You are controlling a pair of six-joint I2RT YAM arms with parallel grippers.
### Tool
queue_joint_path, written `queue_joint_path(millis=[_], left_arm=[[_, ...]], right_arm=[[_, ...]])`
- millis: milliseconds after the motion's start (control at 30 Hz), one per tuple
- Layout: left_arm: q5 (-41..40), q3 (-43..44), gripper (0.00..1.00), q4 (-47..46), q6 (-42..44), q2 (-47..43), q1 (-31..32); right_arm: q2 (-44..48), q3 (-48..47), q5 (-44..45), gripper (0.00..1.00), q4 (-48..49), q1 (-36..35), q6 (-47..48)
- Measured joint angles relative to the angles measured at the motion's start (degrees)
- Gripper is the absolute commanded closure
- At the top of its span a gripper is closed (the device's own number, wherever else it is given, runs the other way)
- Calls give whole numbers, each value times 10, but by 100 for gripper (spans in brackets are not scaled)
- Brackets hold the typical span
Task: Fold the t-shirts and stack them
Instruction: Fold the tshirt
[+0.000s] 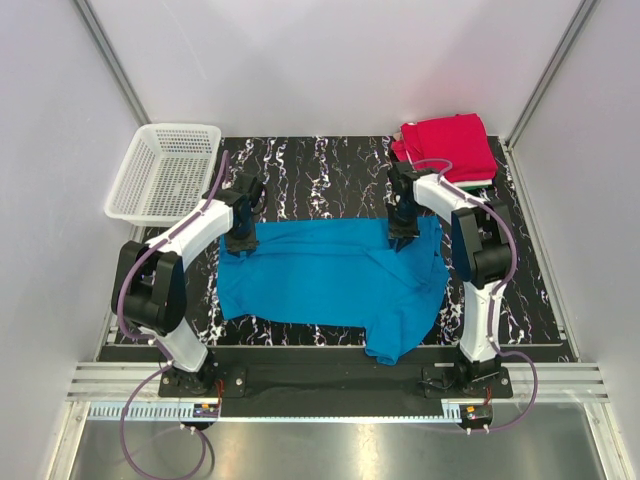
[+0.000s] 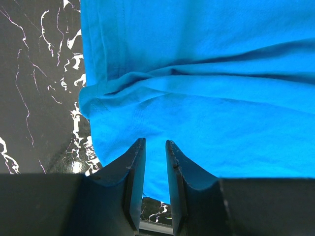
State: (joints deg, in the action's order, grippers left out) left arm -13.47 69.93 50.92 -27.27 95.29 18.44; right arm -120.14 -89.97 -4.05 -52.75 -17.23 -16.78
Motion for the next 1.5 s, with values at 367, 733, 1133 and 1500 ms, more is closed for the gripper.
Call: queue_joint_path(millis=[367,733,1133,1500], left_arm=[[0,0,73,-4,0,1,0],[0,9,73,-13,3,16,0],[1,20,73,-19,6,35,0],[2,36,73,-39,17,46,0]], right_arm=[[61,23,-26,71,-28,0,0],[65,39,-58,71,-38,0,-12],[90,54,-83,71,-49,-26,-42],[139,54,-65,70,-84,-95,-92]])
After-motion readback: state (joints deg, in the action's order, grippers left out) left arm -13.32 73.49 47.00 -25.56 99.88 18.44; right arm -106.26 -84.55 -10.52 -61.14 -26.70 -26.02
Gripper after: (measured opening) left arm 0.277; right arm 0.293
